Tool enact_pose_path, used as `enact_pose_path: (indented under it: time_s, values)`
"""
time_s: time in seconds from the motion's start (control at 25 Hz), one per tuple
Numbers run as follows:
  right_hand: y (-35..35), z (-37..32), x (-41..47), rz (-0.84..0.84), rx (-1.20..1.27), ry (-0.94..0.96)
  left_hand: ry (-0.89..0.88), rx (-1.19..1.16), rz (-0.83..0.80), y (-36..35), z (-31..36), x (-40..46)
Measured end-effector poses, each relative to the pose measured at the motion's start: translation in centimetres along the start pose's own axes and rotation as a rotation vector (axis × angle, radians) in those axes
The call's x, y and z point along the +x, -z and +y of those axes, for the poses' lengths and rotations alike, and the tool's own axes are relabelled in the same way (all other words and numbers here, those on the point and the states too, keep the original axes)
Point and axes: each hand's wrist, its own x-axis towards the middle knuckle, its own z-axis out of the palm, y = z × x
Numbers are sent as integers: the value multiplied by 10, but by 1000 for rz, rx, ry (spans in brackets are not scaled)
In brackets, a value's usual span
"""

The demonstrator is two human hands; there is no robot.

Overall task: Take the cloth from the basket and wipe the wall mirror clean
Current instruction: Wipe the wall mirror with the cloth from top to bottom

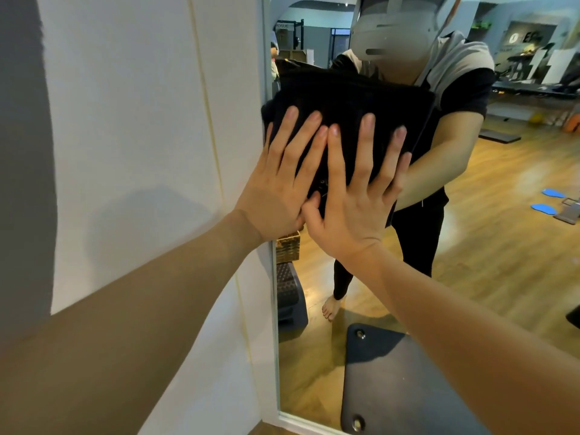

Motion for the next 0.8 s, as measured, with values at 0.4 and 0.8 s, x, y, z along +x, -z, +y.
enact_pose_path:
  time_s: [0.4,0.8]
  values:
    - [-20,14,-89,-120,63,42,48,9,-65,-41,38,-84]
    - [1,77,-113,-172,84,140,133,-22,-114,-59,112,-75]
